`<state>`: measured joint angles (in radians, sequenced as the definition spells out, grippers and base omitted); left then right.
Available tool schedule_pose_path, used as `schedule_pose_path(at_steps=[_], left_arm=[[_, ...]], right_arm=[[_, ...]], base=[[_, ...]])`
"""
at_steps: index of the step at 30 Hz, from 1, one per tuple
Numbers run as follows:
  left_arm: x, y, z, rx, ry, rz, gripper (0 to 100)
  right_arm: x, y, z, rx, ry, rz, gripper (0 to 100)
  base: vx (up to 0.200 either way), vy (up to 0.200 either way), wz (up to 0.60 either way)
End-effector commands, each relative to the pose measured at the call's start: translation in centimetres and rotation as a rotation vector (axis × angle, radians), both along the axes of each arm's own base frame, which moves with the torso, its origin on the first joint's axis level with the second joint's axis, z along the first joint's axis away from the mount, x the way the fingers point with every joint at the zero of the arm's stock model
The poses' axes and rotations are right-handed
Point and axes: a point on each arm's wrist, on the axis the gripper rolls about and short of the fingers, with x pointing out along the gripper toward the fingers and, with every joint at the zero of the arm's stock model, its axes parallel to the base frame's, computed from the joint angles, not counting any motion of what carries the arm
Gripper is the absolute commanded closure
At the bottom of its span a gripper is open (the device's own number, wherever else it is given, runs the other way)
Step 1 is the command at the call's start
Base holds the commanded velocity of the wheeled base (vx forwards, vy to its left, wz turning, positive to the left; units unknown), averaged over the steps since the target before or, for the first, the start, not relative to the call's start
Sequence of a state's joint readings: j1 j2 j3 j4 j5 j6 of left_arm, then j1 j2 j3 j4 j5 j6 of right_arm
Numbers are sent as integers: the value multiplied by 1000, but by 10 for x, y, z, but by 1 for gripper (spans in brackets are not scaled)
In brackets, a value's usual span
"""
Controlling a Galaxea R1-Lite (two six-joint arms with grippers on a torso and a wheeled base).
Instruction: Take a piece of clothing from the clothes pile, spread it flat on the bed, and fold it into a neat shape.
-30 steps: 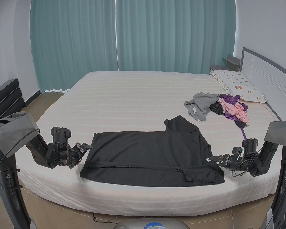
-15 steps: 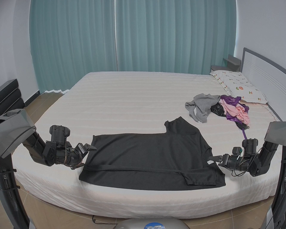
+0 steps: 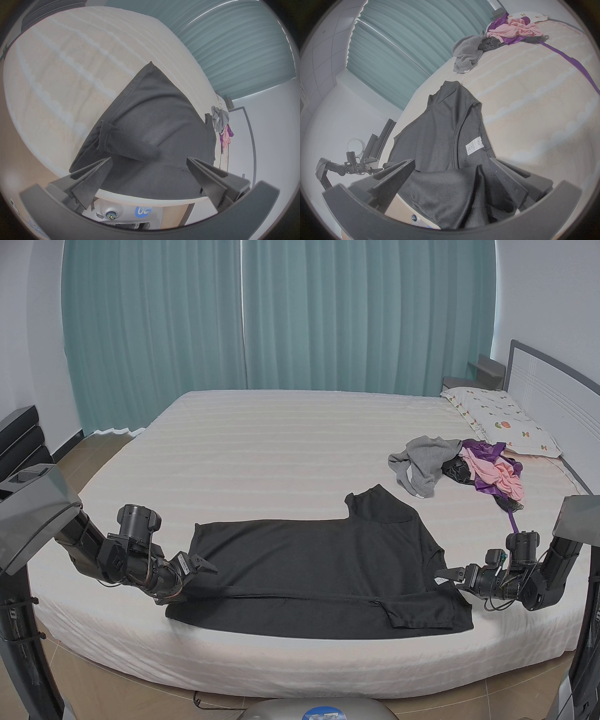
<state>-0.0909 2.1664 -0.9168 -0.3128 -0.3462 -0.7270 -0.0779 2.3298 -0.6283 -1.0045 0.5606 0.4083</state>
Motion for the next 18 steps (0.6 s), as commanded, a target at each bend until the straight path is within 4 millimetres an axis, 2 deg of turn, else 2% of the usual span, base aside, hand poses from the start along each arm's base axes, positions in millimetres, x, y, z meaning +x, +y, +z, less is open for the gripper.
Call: schedule_pose_path(at_steps=[1,7,10,18], left_arm=[[13,-6,-8,39,8,9,0],[25,-7,-14,96,3,51,0],[40,-7,-16,117,-27,90,0],[62,5,-3,-17,-106,288,0]], right_arm=[[1,0,-1,0,-1,2,0],[2,3,-3,1,3,8,0],[2,4,-4,-1,4,12,0],[3,5,-4,-1,-1,13,0]], base=[[0,0,0],[0,0,0],[0,0,0],[0,0,0]])
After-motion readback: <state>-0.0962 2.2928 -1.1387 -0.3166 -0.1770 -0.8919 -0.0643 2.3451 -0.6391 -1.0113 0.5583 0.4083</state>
